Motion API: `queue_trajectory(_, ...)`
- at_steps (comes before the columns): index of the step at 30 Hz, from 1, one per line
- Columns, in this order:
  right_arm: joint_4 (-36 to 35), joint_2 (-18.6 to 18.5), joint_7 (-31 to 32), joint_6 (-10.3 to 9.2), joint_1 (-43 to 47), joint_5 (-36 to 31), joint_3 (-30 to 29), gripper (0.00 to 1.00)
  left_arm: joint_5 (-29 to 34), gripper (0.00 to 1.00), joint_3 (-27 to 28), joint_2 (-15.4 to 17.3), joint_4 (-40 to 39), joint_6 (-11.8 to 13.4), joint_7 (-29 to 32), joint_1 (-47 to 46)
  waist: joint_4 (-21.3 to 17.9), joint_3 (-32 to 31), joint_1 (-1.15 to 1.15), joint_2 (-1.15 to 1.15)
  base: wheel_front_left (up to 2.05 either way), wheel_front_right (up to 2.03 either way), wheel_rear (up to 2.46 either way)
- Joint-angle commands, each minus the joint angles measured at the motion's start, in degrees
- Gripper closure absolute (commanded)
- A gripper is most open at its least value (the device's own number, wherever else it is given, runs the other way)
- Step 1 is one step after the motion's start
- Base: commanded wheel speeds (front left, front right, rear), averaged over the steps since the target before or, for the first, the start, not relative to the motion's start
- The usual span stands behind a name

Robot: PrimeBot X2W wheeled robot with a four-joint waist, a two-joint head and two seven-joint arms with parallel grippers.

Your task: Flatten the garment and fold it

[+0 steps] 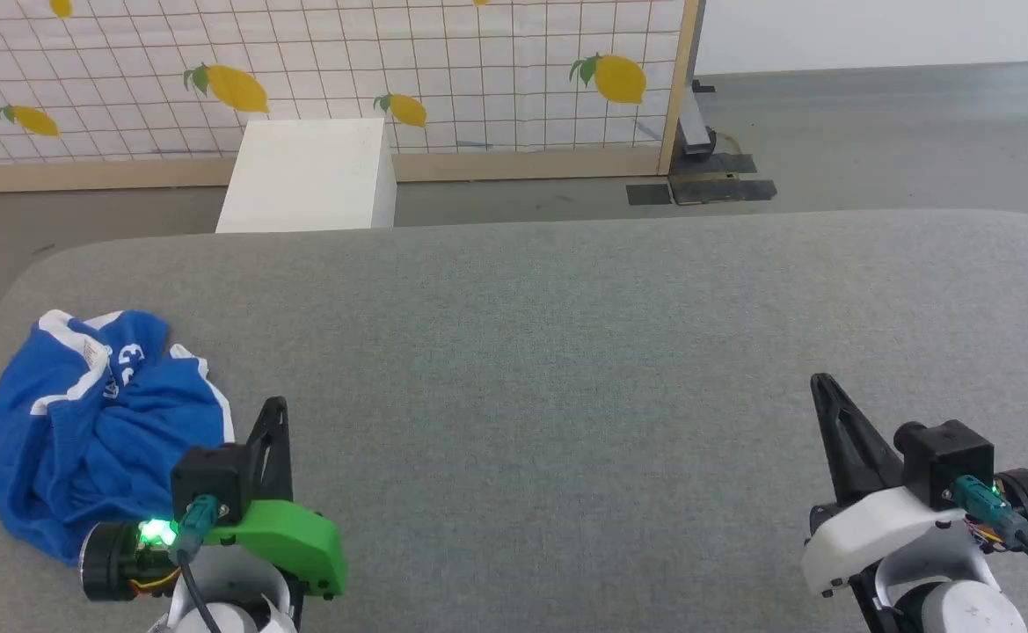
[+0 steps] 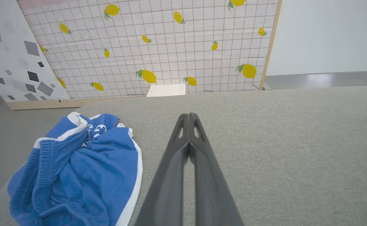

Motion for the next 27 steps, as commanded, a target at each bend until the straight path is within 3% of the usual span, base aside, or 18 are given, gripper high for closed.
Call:
queue_trajectory(1, -0.29, 0.01, 0.01, -0.09, 0.83, -0.38, 0.07, 1.00, 0.60, 1.00, 0.20, -0.26, -0.16, -0.06, 0.08, 0.63, 0.00, 0.00, 0.00, 0.00, 0.00, 0.00, 0.00)
queue_trajectory(26, -0.29, 0.01, 0.01, -0.09, 0.83, -0.38, 0.07, 1.00, 0.60, 1.00, 0.20, -0.26, -0.16, -0.06, 0.08, 0.63, 0.00, 0.00, 0.00, 0.00, 0.00, 0.00, 0.00)
queue_trajectory(27, 0.00, 0.00, 0.00, 0.00, 0.00, 0.01, 0.00, 0.00, 0.00, 0.00, 0.00, 0.00, 0.00, 0.00, 0.00, 0.00, 0.00, 0.00, 0.00, 0.00, 0.00, 0.00, 0.00)
